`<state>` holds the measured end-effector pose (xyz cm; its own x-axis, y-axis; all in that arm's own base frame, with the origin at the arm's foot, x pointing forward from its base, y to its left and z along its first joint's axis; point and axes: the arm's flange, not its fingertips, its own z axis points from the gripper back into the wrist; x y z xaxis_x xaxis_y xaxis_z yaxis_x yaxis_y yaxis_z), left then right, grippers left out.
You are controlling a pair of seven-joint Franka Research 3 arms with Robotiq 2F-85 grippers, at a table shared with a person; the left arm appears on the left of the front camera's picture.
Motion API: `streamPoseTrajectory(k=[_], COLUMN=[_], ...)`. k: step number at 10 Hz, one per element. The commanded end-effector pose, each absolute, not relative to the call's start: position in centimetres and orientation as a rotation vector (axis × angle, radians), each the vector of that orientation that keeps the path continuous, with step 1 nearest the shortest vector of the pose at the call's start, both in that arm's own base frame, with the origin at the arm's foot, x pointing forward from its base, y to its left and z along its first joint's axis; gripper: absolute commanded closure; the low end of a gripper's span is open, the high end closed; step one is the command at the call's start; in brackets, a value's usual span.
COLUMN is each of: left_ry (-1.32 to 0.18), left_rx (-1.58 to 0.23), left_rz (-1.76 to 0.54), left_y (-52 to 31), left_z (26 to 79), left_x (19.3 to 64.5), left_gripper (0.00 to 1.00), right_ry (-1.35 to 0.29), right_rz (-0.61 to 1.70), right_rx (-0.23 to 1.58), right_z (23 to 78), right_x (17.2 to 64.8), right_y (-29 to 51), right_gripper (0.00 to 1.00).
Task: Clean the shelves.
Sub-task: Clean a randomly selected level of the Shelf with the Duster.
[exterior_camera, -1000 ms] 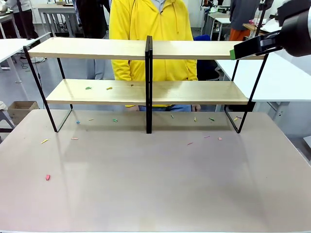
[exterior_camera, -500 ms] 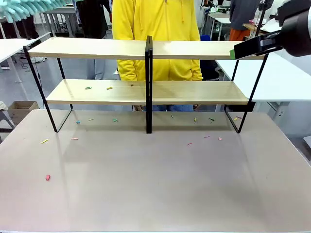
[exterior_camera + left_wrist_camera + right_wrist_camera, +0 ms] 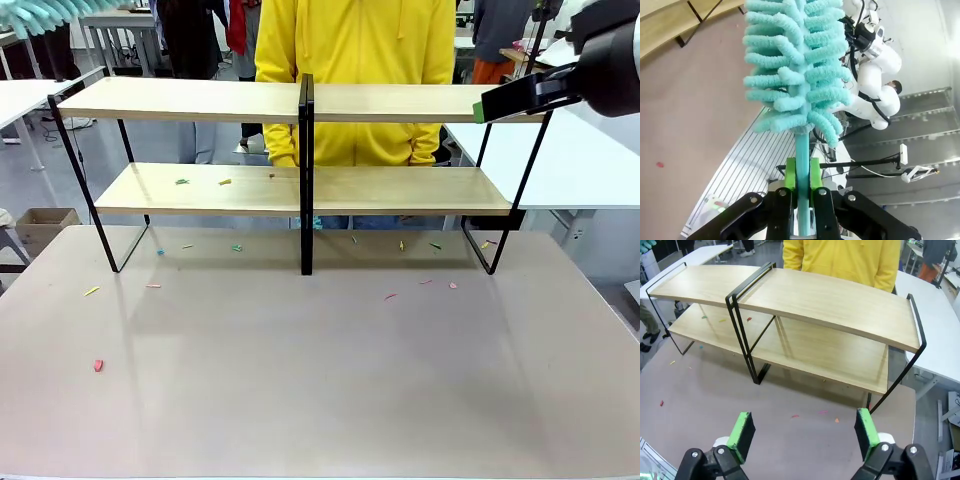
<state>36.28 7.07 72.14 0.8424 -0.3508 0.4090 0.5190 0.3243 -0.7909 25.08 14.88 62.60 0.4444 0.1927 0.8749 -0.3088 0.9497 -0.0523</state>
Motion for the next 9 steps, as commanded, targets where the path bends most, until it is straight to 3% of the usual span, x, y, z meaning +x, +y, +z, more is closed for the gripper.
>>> streamPoseTrajectory(k=[1, 3, 5, 6, 7, 9], left_ry=[-0.219, -0.410, -0.511, -0.489, -0.473, -0.473], left_rx=[-1.142, -1.220, -1.264, -1.333, -1.210, -1.210], left_rz=[-0.670, -0.621, -0.581, -0.502, -0.537, -0.537], left_y=[10.6, 20.1, 26.5, 26.7, 23.0, 23.0], left_z=[71.7, 70.9, 69.1, 68.4, 67.5, 67.5], left_x=[36.5, 34.5, 31.4, 31.8, 32.6, 32.6], left_gripper=[0.88, 0.88, 0.88, 0.88, 0.88, 0.88], right_ry=[-1.067, -1.067, -1.067, -1.067, -1.067, -1.067], right_rz=[0.315, 0.315, 0.315, 0.315, 0.315, 0.315], right_rx=[0.120, 0.120, 0.120, 0.120, 0.120, 0.120], right_z=[62.7, 62.7, 62.7, 62.7, 62.7, 62.7], right_x=[25.2, 25.2, 25.2, 25.2, 25.2, 25.2], right_y=[14.8, 14.8, 14.8, 14.8, 14.8, 14.8], right_gripper=[0.00, 0.00, 0.00, 0.00, 0.00, 0.00])
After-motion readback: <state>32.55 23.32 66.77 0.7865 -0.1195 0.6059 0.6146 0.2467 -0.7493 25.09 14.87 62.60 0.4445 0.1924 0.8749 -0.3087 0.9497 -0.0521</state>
